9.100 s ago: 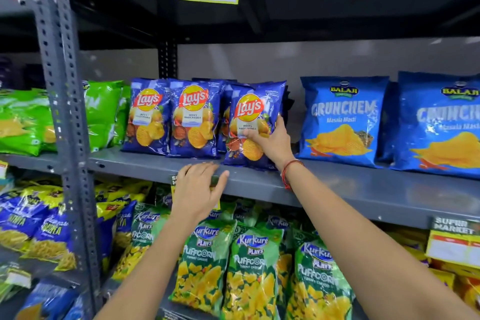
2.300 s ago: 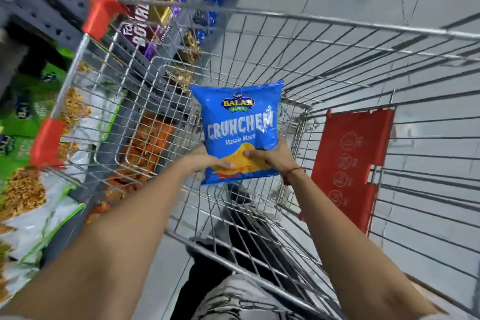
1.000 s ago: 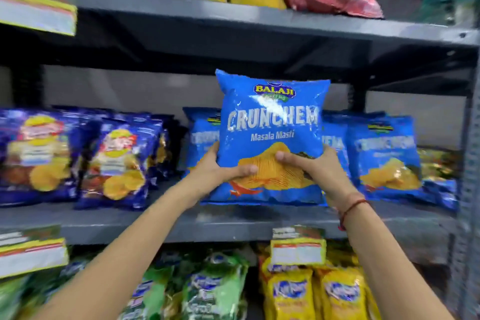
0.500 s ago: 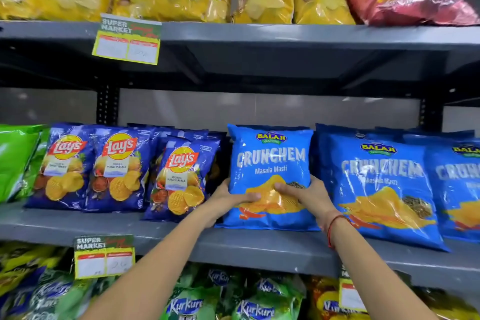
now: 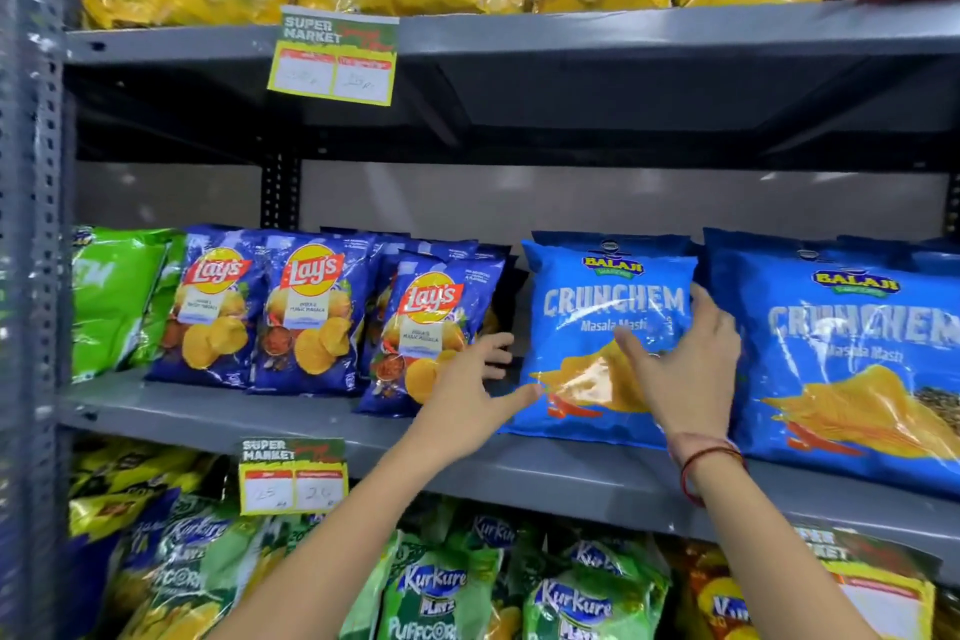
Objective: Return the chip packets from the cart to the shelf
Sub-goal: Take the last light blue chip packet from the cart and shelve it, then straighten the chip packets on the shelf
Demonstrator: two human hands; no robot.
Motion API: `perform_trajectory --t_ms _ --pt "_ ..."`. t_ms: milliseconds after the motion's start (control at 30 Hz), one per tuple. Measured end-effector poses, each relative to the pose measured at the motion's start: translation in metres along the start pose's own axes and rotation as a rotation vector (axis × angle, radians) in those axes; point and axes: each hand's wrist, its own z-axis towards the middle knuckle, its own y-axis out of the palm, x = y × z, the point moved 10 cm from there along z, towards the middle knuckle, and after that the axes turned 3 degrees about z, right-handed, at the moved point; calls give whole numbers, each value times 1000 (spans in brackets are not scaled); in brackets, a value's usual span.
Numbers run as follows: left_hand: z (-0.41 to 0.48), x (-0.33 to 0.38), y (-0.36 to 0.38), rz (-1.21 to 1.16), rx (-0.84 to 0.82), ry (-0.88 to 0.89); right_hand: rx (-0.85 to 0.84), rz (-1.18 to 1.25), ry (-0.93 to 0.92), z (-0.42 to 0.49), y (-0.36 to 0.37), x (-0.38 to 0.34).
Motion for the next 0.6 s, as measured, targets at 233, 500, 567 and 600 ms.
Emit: perform_trajectory --t_ms 233,500,567,600 --pt "-50 -36 -92 404 310 130 -447 272 19 -39 110 -64" --pt "-66 -104 -115 701 294 -17 -570 441 304 -66 194 -62" --pt "-66 -106 -115 705 294 -11 -589 443 338 -70 207 -59" --pt "-66 -106 -114 708 294 -2 -585 459 338 -71 211 -58"
